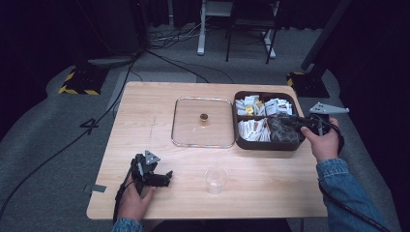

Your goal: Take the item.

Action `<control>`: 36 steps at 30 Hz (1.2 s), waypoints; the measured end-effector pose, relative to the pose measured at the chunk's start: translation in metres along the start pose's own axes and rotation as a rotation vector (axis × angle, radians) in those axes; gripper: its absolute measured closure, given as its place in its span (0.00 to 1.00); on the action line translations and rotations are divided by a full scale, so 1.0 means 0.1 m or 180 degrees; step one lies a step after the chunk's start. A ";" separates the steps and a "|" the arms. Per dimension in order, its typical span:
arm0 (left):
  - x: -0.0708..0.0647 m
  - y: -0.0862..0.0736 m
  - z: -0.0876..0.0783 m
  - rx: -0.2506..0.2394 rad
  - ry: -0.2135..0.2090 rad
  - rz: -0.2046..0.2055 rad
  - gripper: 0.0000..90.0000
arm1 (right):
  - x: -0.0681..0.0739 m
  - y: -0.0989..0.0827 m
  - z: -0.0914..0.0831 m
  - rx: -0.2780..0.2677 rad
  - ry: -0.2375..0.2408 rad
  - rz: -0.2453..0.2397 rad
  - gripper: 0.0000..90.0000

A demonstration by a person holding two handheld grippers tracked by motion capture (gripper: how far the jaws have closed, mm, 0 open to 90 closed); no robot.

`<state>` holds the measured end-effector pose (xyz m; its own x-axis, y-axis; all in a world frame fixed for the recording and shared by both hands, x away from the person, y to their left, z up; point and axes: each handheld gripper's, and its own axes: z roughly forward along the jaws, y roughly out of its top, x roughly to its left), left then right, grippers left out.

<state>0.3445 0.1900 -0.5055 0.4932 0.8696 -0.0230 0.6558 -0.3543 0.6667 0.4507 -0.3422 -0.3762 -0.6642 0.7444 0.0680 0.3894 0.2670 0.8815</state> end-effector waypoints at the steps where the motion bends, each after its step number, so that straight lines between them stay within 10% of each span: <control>1: 0.00 0.01 0.01 0.0004 -0.0008 -0.0003 0.01 | 0.04 0.03 -0.02 -0.0006 0.0010 -0.0004 0.82; 36: -0.01 0.00 0.00 0.0009 0.0031 -0.0034 0.01 | 1.56 0.34 -0.16 -0.0092 0.0897 -0.0450 0.82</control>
<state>0.3439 0.1890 -0.5054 0.4806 0.8766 -0.0228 0.6626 -0.3460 0.6642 0.3502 -0.2268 -0.3278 -0.8627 0.5012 0.0670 0.2650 0.3352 0.9041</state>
